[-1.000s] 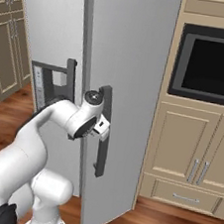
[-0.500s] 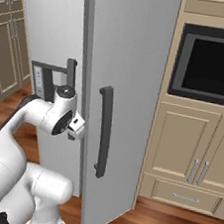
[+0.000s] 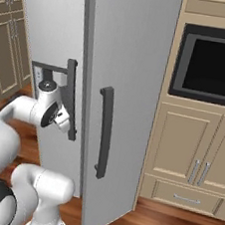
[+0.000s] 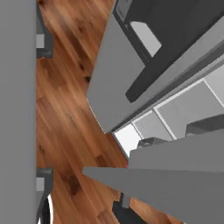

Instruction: Retrieve the sausage and cheese from the fridge and place them on the cutting board on the counter.

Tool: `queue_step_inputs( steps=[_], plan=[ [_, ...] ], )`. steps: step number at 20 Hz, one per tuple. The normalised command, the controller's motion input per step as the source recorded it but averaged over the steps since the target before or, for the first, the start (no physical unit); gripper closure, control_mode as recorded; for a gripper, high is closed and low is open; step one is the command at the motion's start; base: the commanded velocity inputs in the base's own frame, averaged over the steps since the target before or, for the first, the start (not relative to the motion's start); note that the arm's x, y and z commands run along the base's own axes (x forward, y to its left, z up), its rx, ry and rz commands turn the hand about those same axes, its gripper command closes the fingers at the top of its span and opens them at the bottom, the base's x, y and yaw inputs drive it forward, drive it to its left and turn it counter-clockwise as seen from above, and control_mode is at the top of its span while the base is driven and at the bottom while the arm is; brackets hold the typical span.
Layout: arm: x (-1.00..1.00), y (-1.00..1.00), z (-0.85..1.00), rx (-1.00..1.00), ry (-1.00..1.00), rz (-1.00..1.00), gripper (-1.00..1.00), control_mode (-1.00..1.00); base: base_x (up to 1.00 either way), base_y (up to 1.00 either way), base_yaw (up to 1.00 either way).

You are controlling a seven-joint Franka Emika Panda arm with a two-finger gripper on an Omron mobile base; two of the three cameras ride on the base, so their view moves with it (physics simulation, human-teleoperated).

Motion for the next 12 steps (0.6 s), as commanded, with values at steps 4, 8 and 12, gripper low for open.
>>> queue_step_inputs(
  steps=[4, 8, 12],
  plan=[
    [0.57, 0.10, 0.02, 0.06, 0.00, -0.31, -1.00, -1.00, 0.00, 0.00, 0.00],
    [0.52, 0.05, 0.01, 0.04, 0.00, -0.38, -1.00, -1.00, 0.00, 0.00, 0.00],
    [0.54, 0.00, 0.03, 0.12, 0.00, -0.31, -1.00, -1.00, 0.00, 0.00, 0.00]
  ],
)
